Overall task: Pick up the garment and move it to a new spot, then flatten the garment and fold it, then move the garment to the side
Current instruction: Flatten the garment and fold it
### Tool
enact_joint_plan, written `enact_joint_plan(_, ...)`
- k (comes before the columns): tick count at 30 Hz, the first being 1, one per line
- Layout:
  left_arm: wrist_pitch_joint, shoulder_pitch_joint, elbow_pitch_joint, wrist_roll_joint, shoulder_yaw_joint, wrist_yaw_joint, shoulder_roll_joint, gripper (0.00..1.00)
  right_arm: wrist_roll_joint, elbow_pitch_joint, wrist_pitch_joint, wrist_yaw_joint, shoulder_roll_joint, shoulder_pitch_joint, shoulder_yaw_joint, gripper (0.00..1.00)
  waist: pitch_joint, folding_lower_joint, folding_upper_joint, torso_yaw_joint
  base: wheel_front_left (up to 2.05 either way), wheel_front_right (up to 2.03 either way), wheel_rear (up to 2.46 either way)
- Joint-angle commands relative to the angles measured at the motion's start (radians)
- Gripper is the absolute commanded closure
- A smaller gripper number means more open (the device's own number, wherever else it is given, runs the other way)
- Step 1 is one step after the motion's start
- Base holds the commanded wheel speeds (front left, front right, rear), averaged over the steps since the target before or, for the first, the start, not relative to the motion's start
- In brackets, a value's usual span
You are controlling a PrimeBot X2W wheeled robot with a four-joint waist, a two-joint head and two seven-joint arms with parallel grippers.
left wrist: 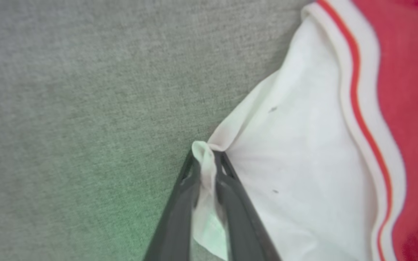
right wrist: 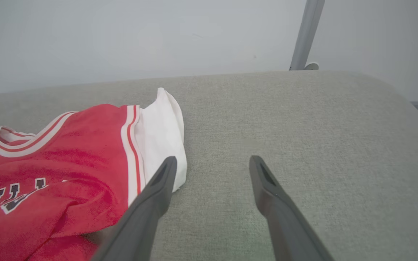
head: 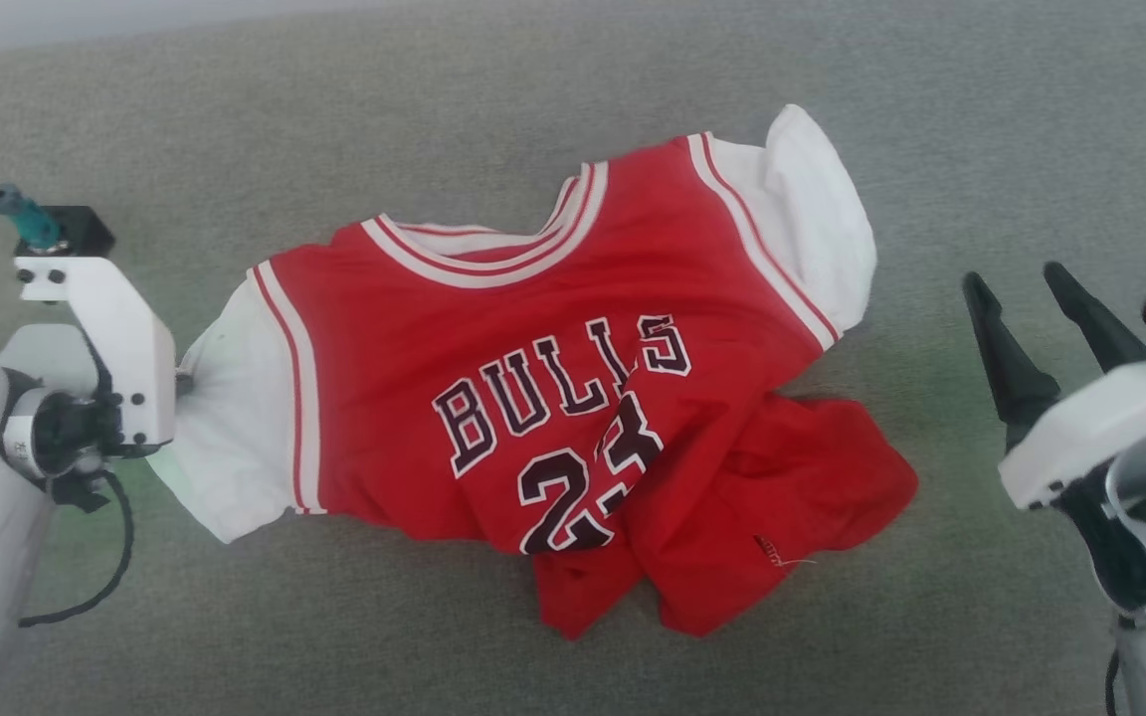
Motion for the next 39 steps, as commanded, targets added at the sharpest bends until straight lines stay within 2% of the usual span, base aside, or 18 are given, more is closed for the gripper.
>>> enact_joint_plan(1, 0.013, 0.066, 0.047, -0.005, -0.044, -0.015, -0.037, 1.00, -0.001, 0.003, 0.015, 0.000, -0.007, -0.028, 0.014, 0.00, 0.007, 0.0000, -0.0001, 0.010, 0.00, 0.00, 0.00)
enact_joint_plan(8, -0.007, 0.014, 0.057, -0.002, -0.065, -0.046, -0.082, 1.00, 0.039, 0.077, 0.122, 0.000, -0.055, -0.164, 0.065, 0.00, 0.034, 0.0000, -0.0001, 0.062, 0.00, 0.00, 0.00)
enact_joint_plan(16, -0.055, -0.066, 0.076, 0.007, -0.093, -0.079, -0.154, 1.00, 0.086, 0.273, 0.287, 0.000, -0.145, -0.378, 0.133, 0.00, 0.087, 0.0000, -0.0001, 0.151, 0.00, 0.00, 0.00)
enact_joint_plan(22, -0.094, -0.113, 0.121, 0.000, -0.106, -0.098, -0.196, 1.00, 0.122, 0.443, 0.417, 0.000, -0.175, -0.509, 0.179, 0.00, 0.127, 0.0000, -0.0001, 0.205, 0.00, 0.00, 0.00)
enact_joint_plan(26, -0.115, -0.130, 0.152, -0.006, -0.106, -0.102, -0.212, 1.00, 0.140, 0.530, 0.477, 0.000, -0.169, -0.548, 0.217, 0.00, 0.142, 0.0000, -0.0001, 0.222, 0.00, 0.00, 0.00)
enact_joint_plan(28, -0.130, -0.141, 0.176, -0.007, -0.102, -0.100, -0.218, 1.00, 0.169, 0.578, 0.520, 0.000, -0.155, -0.563, 0.246, 1.00, 0.150, 0.0000, -0.0001, 0.229, 0.00, 0.00, 0.00)
enact_joint_plan(30, -0.148, -0.153, 0.199, -0.004, -0.098, -0.101, -0.222, 1.00, 0.179, 0.612, 0.546, 0.000, -0.163, -0.580, 0.275, 1.00, 0.155, 0.0000, -0.0001, 0.235, 0.00, 0.00, 0.00)
enact_joint_plan(33, -0.171, -0.177, 0.231, -0.006, -0.085, -0.095, -0.223, 1.00, 0.200, 0.633, 0.523, 0.000, -0.177, -0.612, 0.284, 1.00, 0.153, 0.0000, -0.0001, 0.240, 0.00, 0.00, 0.00)
enact_joint_plan(39, -0.197, -0.252, 0.254, -0.006, -0.062, -0.092, -0.194, 1.00, 0.247, 0.591, 0.474, 0.000, -0.222, -0.636, 0.323, 1.00, 0.109, 0.0000, -0.0001, 0.232, 0.00, 0.00, 0.00)
